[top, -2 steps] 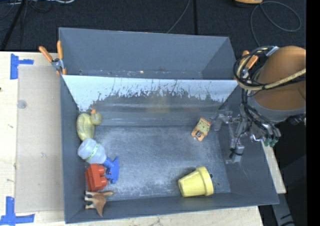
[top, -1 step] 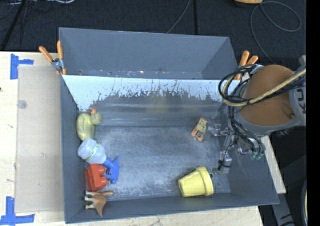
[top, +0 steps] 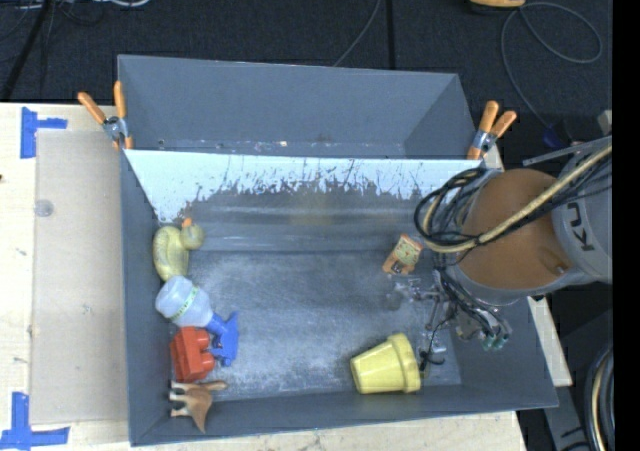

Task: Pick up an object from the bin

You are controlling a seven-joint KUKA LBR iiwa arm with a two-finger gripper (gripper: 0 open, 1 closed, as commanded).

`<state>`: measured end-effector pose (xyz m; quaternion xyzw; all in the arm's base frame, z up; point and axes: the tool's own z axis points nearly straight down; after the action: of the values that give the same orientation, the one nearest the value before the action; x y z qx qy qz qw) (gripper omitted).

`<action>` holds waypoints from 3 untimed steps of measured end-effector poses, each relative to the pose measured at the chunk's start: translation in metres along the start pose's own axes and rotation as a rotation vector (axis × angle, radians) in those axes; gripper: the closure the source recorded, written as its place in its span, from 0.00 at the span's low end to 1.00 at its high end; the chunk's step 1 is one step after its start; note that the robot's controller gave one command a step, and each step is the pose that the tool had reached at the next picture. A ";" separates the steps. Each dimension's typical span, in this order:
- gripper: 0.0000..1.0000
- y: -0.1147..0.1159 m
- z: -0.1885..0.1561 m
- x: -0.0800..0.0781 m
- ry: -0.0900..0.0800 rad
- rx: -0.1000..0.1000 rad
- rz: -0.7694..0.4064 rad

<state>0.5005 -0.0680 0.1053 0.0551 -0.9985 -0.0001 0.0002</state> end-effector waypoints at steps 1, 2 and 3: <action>0.00 0.005 0.025 0.005 0.002 -0.001 -0.142; 0.00 0.005 0.032 0.001 0.001 0.000 -0.163; 0.00 0.004 0.035 0.005 0.000 -0.002 -0.261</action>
Offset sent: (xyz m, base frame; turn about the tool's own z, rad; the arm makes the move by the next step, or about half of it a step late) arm -0.0193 0.0250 -0.0353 -0.4353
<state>0.4950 -0.0643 0.0702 0.1845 -0.9828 -0.0011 0.0000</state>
